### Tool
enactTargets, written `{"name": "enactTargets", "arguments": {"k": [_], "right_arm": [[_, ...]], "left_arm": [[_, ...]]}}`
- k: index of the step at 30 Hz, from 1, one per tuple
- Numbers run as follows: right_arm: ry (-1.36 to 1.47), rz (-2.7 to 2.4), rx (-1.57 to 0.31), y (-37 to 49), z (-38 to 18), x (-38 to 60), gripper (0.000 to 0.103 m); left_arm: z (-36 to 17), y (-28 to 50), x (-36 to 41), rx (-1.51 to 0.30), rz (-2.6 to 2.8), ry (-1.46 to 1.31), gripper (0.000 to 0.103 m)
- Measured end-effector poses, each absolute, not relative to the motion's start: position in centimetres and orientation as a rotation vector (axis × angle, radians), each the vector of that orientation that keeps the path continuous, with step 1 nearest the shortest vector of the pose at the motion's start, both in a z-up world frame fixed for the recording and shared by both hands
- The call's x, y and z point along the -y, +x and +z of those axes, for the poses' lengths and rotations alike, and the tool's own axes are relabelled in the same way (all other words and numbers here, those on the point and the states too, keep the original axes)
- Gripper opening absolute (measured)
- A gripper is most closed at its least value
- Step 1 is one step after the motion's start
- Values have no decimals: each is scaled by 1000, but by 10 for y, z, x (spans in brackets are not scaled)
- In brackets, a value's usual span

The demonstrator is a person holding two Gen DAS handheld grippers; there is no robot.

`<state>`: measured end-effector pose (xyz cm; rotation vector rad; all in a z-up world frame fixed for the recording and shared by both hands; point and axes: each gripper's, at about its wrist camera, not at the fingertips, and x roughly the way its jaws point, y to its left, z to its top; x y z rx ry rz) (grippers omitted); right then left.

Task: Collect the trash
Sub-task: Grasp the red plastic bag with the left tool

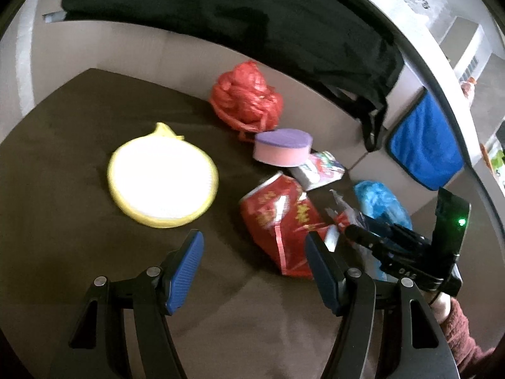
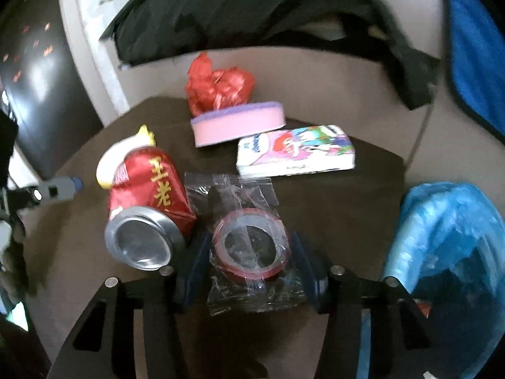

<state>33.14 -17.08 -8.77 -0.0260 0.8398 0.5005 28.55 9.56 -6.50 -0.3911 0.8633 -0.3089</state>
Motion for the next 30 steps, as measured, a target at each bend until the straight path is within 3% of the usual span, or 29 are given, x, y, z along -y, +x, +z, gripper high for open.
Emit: {"name": "enactTargets", "arguments": {"k": [9, 13, 15, 17, 22, 24, 26, 28, 30], "right_arm": [[121, 469, -755, 312, -59, 206, 43], [77, 454, -755, 310, -60, 201, 44], [71, 452, -757, 308, -61, 201, 47], [64, 444, -756, 305, -62, 202, 59], [47, 434, -757, 297, -62, 209, 63], [54, 426, -764, 295, -63, 213, 64], [57, 420, -766, 294, -64, 215, 64], [64, 418, -775, 294, -67, 216, 64], [64, 416, -779, 293, -69, 213, 64]], "left_arm": [[-28, 368, -88, -654, -317, -334, 67], [-29, 428, -81, -662, -307, -317, 67], [-38, 463, -76, -718, -284, -286, 67], [-50, 490, -73, -778, -262, -285, 67], [-73, 530, -75, -847, -237, -365, 79], [-73, 535, -75, -864, -236, -376, 79], [-72, 534, -76, -876, -240, -371, 75], [-66, 526, -80, -864, -251, -364, 61], [-59, 510, -86, -842, -257, -351, 56]]}}
